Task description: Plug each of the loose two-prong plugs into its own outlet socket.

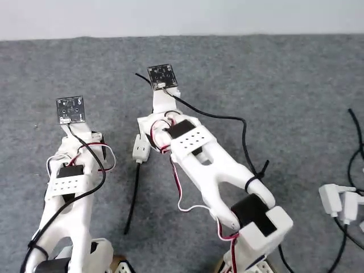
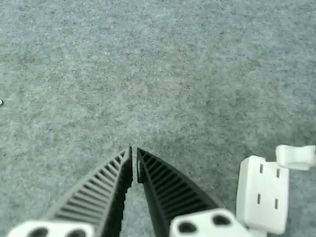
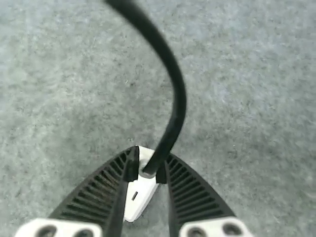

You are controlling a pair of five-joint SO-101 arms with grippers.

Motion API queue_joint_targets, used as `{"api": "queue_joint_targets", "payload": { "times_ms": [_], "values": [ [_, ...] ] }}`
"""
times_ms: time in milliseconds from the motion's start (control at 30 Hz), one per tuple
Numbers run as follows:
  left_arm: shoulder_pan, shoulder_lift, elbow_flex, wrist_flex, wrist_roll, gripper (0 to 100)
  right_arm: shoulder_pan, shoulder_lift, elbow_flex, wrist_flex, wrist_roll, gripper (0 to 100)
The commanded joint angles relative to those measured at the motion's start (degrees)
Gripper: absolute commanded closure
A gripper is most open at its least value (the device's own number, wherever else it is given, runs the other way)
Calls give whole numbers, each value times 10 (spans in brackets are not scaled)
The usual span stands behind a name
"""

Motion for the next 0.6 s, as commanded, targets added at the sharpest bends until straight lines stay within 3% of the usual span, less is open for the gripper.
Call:
{"api": "queue_joint_targets", "payload": {
  "times_ms": [0,567],
  "values": [
    [-5,-13,-3,-12,2,987,7,-4,-49,22,-7,991],
    [-5,-13,-3,-12,1,987,-12,24,-51,29,-7,991]
  ]
}}
